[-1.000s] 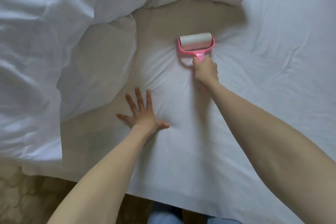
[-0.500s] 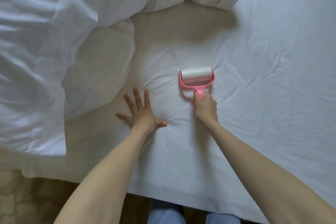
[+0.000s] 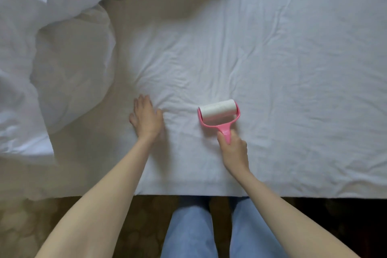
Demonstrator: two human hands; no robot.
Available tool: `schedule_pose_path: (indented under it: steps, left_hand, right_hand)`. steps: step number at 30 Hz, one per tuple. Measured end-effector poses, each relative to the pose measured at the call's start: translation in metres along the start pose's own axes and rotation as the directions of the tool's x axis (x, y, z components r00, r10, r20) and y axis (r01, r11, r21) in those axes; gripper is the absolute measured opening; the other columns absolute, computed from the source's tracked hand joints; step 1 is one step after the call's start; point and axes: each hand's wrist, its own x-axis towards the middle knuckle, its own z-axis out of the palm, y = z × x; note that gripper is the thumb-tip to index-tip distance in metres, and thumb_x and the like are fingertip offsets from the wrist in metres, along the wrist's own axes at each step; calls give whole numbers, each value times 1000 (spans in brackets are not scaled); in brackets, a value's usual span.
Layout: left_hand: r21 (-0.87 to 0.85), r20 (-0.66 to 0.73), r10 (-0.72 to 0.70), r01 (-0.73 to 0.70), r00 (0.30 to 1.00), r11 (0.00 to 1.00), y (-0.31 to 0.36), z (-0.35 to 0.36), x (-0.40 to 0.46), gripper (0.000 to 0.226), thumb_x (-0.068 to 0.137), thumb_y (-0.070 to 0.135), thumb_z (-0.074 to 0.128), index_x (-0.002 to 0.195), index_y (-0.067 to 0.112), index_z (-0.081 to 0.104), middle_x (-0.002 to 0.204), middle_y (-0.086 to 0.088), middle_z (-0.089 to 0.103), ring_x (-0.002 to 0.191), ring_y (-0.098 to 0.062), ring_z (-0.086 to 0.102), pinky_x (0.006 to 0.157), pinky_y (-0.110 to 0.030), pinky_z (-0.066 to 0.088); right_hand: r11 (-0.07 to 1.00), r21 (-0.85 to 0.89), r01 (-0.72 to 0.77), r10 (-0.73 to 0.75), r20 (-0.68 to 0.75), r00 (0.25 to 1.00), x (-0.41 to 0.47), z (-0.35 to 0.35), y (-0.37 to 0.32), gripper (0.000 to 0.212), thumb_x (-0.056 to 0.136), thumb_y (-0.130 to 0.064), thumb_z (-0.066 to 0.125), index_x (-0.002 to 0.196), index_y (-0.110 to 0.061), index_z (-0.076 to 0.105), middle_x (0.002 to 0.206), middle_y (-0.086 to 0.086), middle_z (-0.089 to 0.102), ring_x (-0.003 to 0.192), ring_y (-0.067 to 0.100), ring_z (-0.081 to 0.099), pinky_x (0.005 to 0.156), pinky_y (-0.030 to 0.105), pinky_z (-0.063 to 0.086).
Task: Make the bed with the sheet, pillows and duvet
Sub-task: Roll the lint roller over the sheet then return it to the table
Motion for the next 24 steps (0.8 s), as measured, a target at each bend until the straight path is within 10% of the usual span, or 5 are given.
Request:
schedule_pose_path:
  steps: [17,24]
  left_hand:
    - [64,25,322,-323,946,944,102,88,-78,46,94,13,46,140,10,40,157,-5,24,145,-21,18,112,-42,18]
    - [55,-12,368,-366,930,929,165,122,-67,48,95,13,44,143,12,37,158,-3,22,146,-19,17,112,-41,16]
  right_hand:
    - [925,309,-222,291,-198,936,19,-116,76,25,83,-25,54,65,-13,42,64,8,43,58,24,42,53,37,39]
    - [895,393,-211,313,-216,925,60,-151,90,45,90,-49,53,61,-18,39,59,5,44,56,24,42,52,40,42]
